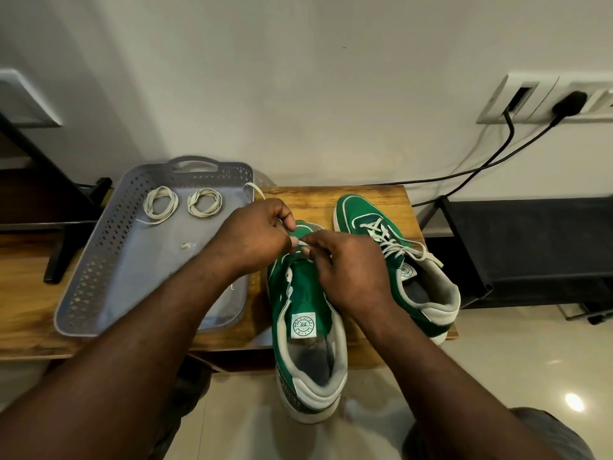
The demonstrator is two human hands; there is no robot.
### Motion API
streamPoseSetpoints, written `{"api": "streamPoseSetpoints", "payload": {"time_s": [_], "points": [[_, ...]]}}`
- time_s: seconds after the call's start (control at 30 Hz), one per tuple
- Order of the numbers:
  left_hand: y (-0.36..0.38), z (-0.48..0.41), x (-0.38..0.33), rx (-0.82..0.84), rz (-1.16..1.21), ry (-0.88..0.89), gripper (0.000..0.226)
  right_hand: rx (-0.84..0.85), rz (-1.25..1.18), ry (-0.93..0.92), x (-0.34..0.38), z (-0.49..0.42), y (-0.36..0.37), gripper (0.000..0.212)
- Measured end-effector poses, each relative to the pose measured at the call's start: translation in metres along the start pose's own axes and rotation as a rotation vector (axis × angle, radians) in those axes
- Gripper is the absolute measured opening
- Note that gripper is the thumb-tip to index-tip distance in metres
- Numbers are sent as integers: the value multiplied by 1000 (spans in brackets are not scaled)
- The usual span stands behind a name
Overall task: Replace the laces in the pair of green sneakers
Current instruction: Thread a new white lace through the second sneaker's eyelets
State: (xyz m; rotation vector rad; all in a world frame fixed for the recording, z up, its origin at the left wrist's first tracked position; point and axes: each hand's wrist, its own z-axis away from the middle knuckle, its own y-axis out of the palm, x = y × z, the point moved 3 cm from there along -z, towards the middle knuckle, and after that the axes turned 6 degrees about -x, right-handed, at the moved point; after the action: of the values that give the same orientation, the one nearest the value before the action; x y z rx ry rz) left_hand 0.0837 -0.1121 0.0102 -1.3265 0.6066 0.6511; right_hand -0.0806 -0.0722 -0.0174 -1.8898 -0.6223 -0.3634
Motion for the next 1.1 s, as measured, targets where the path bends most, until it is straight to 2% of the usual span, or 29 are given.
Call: {"api": "streamPoseSetpoints", "payload": {"time_s": [0.13,0.23,0.33,0.5,0.67,0.97,1.1], "points": [[-5,-3,10,-98,-239,15,17,38,-21,96,-7,4,5,28],[2,0,11,-45,-307,-13,12,37,-10,104,-8,2,7,21],[17,8,9,42,-460,-32,30,73,37,88,-6,1,13,17],[26,13,1,3,-593,-48,31,135,112,53,-1,4,20,26],[29,13,2,75,-545,-79,30,123,160,32,-1,6,17,22],[21,4,17,72,-268,-122,4,125,203,34,-2,9,20,19],[18,7,19,81,-141,-190,9,134,138,84,-4,11,28,10]]}}
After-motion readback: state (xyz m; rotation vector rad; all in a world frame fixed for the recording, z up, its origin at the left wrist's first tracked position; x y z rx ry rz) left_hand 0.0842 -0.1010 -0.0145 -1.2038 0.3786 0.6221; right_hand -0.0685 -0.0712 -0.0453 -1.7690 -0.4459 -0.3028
